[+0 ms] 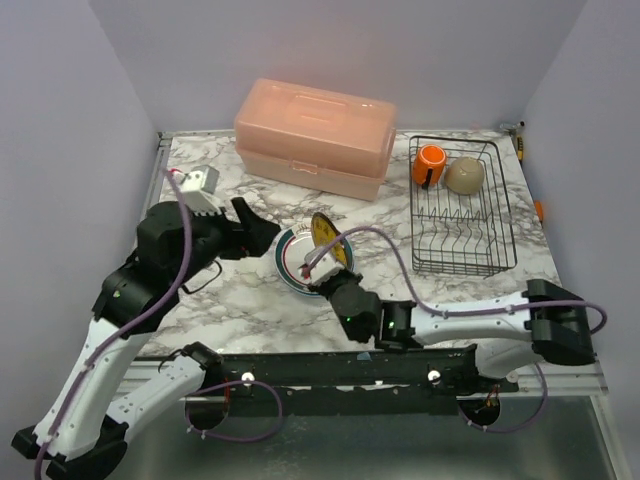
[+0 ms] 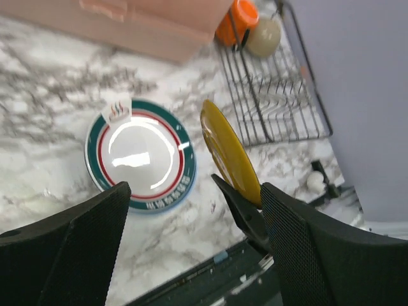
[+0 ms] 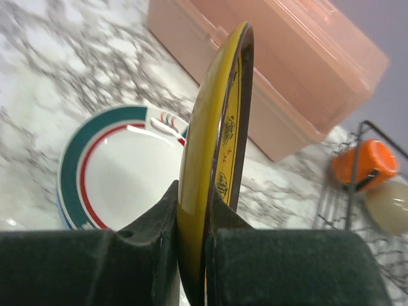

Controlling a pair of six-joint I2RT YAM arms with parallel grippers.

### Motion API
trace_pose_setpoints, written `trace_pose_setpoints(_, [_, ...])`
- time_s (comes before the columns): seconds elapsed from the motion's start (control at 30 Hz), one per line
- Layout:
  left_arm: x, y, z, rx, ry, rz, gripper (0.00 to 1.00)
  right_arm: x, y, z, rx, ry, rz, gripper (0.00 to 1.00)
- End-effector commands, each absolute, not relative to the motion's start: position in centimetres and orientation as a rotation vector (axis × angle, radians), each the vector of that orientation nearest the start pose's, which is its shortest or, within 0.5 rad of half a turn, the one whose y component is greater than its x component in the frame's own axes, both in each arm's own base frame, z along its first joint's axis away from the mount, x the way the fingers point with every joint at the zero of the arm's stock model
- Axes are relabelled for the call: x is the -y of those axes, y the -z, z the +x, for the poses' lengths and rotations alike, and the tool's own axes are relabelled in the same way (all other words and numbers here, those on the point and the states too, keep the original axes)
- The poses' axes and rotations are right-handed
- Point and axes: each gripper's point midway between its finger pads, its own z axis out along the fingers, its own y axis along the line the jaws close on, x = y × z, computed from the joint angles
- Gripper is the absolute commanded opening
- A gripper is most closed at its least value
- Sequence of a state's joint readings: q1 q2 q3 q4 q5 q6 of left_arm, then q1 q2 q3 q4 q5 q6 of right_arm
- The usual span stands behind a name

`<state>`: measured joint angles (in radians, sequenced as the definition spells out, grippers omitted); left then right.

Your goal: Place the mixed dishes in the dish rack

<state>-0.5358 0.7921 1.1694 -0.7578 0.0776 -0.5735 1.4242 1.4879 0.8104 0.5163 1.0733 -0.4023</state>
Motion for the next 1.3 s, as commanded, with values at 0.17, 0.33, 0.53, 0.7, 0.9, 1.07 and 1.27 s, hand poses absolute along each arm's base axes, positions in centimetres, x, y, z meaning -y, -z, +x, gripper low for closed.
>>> trace_pose_setpoints(0.17, [10.0, -42.8, 19.9, -1.581, 0.572, 0.003, 0.86, -32.4, -27.4, 23.8, -1.732, -0.722, -0.423, 0.00])
trace_pose_setpoints(0.33, [10.7, -42.8, 21.3, -1.540, 0.540, 0.057, 0.86, -27.4, -30.7, 26.7, -1.753, -0.908, -0.266, 0.00])
trace_pose_setpoints(0.53, [12.7, -39.9, 23.7, -1.585, 0.476, 0.195, 0.86, -20.4, -32.2, 29.9, -1.825, -0.892, -0.097, 0.00])
trace_pose_setpoints(0.7, [13.9, -36.7, 24.4, -1.583, 0.410, 0.275, 0.86, -15.9, -30.0, 32.7, -1.947, -0.855, 0.011, 0.00])
trace_pose_setpoints(0.9, [14.7, -32.9, 24.6, -1.592, 0.378, 0.325, 0.86, -12.1, -26.3, 34.3, -2.075, -0.581, 0.095, 0.00])
trace_pose_setpoints(1.07, [15.4, -30.8, 25.2, -1.622, 0.364, 0.346, 0.86, -8.9, -23.8, 34.8, -2.134, -0.353, 0.149, 0.00])
trace_pose_setpoints(1.27, [16.1, -30.2, 25.2, -1.634, 0.386, 0.370, 0.85, -7.5, -22.3, 35.1, -2.152, -0.236, 0.132, 0.00])
